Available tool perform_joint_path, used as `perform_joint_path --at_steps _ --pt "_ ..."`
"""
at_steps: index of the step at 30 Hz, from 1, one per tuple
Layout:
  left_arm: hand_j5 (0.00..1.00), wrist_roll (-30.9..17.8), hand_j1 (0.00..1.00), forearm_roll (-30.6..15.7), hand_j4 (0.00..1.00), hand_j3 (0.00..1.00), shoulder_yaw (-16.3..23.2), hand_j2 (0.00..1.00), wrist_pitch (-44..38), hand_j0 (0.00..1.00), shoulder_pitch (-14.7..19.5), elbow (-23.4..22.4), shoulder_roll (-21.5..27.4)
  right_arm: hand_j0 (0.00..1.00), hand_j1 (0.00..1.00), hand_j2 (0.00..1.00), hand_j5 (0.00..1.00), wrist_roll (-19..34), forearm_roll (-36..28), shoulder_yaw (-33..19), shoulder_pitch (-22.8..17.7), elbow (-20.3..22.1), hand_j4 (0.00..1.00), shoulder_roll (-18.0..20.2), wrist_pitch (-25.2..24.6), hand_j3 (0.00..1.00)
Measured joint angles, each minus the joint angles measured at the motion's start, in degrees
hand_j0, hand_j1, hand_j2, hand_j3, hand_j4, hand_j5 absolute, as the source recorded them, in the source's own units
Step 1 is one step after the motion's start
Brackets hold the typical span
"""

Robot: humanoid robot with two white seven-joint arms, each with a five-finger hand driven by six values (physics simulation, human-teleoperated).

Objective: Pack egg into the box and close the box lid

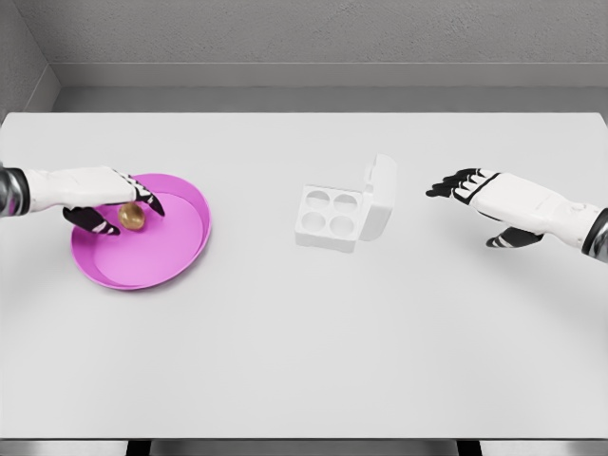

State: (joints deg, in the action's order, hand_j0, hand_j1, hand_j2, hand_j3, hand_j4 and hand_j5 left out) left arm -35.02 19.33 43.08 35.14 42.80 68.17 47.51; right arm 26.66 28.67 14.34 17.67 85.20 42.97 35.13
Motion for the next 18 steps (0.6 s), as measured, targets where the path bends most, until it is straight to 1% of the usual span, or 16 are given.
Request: perform_joint_path --at_steps 5,10,18 --pt "0.76 0.0 0.76 1.1 0.76 0.76 -0.7 0.76 0.0 0.76 0.0 -0.7 -0.6 1.0 1.0 1.0 1.0 0.0 0.0 0.0 -0.1 0.1 1.0 0.0 0.0 1.0" --pt "0.76 0.0 0.76 3.7 0.76 0.76 -1.6 0.76 0.0 0.76 -0.1 -1.4 -1.5 1.0 1.0 1.0 1.0 0.0 0.0 0.0 -0.2 0.1 1.0 0.0 0.0 1.0" --pt "0.75 0.0 0.75 4.6 0.75 0.75 -1.8 0.75 0.0 0.75 -0.1 -2.5 -1.7 1.0 1.0 1.0 1.0 0.0 0.0 -0.1 -0.1 0.1 1.0 0.1 0.0 1.0"
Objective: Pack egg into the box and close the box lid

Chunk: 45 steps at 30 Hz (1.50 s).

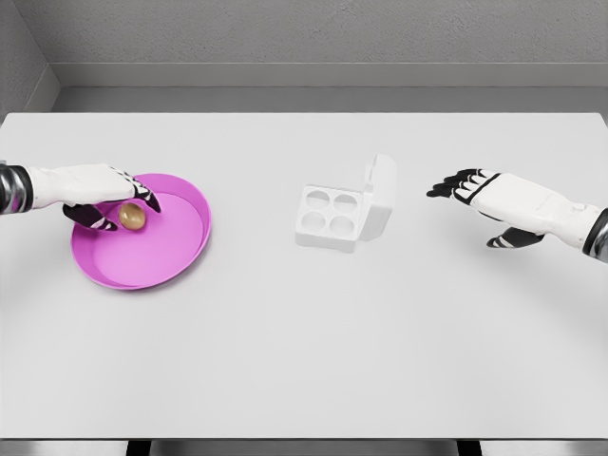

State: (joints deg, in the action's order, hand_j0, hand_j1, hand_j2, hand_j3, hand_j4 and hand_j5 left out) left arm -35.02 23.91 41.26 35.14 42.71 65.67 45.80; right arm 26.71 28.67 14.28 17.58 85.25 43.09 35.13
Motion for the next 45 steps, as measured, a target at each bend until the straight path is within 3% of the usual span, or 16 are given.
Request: perform_joint_path --at_steps 16,32,35,40,45 --pt "0.67 0.0 0.67 1.3 0.67 0.67 -0.2 0.67 0.0 0.67 0.0 -1.7 -1.8 1.0 1.0 1.0 1.0 0.0 0.0 -0.2 -0.1 0.0 1.0 0.1 0.0 1.0" --pt "0.67 0.2 0.67 1.0 0.67 0.67 -0.4 0.67 -0.4 0.67 -0.7 -1.8 -2.0 1.0 1.0 1.0 1.0 0.0 -0.1 -0.3 -0.1 0.1 1.0 -0.1 0.0 1.0" --pt "0.64 0.2 0.64 1.0 0.64 0.64 -0.5 0.64 -0.4 0.64 -0.7 -1.8 -2.0 1.0 1.0 1.0 1.0 0.0 -0.1 -0.3 -0.1 0.1 1.0 -0.1 0.0 1.0" --pt "0.46 0.1 0.46 1.1 0.46 0.46 -0.6 0.46 -0.4 0.46 -0.8 -1.8 -2.0 1.0 1.0 1.0 1.0 0.0 -0.1 -0.3 -0.1 0.1 1.0 -0.1 0.0 1.0" --pt "0.43 0.0 0.43 1.5 0.43 0.43 -1.0 0.43 -0.1 0.43 -0.9 -1.7 -2.1 1.0 1.0 1.0 1.0 0.0 -0.1 -0.3 -0.1 0.1 1.0 -0.2 0.0 1.0"
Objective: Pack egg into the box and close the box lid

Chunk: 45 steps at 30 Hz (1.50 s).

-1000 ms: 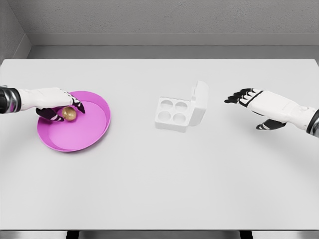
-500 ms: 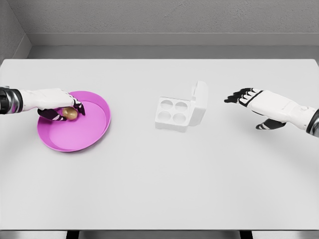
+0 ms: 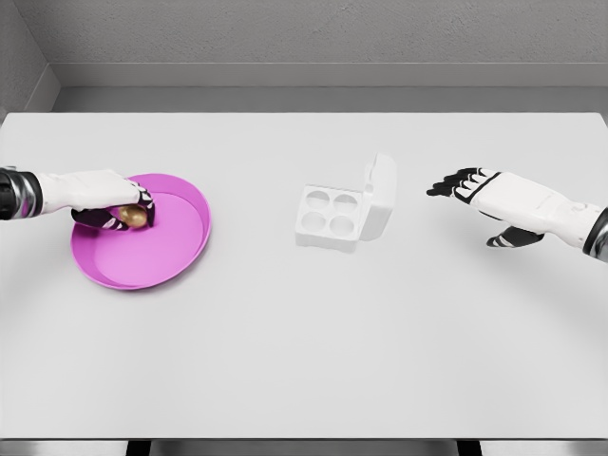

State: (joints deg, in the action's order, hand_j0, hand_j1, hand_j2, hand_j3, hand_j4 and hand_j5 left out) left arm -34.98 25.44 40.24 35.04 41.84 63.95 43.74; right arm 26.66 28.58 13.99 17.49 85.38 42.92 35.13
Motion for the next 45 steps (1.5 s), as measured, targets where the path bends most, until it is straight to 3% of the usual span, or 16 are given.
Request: perform_joint_path --at_steps 9,25,45 --pt "0.42 0.0 0.42 0.1 0.42 0.42 -1.0 0.42 0.1 0.42 0.0 0.8 -0.3 1.0 1.0 1.0 1.0 0.0 -0.1 -0.1 0.0 0.0 1.0 0.0 0.0 1.0" --pt "0.37 0.0 0.37 0.1 0.37 0.37 -3.5 0.37 0.1 0.37 -0.9 7.6 -1.1 1.0 1.0 1.0 1.0 0.0 -0.1 -0.1 0.0 0.0 1.0 0.2 0.0 1.0" --pt "0.35 0.0 0.35 0.2 0.35 0.35 -6.4 0.35 0.1 0.35 -1.2 10.1 -8.4 1.0 1.0 1.0 1.0 0.0 -0.2 -0.2 0.0 0.0 1.0 0.2 0.0 1.0"
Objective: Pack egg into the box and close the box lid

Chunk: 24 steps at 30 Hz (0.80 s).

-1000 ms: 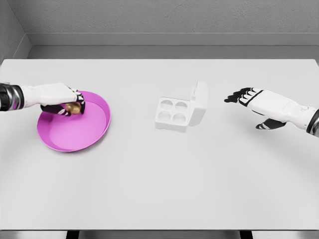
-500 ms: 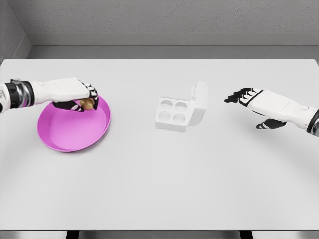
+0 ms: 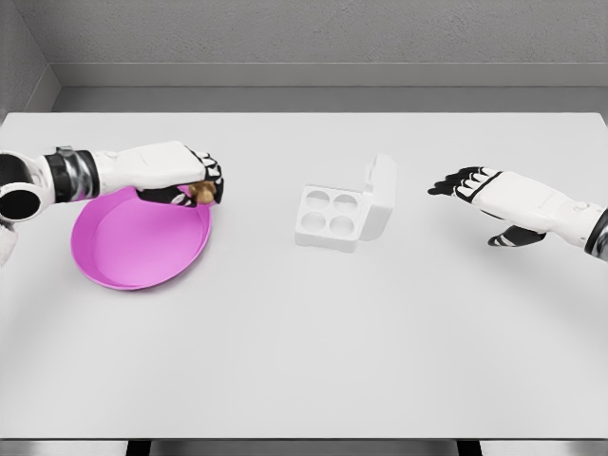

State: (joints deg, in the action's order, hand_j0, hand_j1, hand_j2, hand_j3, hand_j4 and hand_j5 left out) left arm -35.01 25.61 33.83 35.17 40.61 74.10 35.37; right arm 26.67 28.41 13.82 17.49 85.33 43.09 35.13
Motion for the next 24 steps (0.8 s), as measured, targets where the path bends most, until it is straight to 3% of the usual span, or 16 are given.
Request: perform_joint_path --at_steps 24 --pt "0.33 0.0 0.33 0.5 0.33 0.33 -0.1 0.33 0.0 0.33 0.1 -0.1 -8.7 1.0 1.0 1.0 1.0 0.0 0.0 0.0 0.0 0.1 1.0 -0.2 0.0 1.0"
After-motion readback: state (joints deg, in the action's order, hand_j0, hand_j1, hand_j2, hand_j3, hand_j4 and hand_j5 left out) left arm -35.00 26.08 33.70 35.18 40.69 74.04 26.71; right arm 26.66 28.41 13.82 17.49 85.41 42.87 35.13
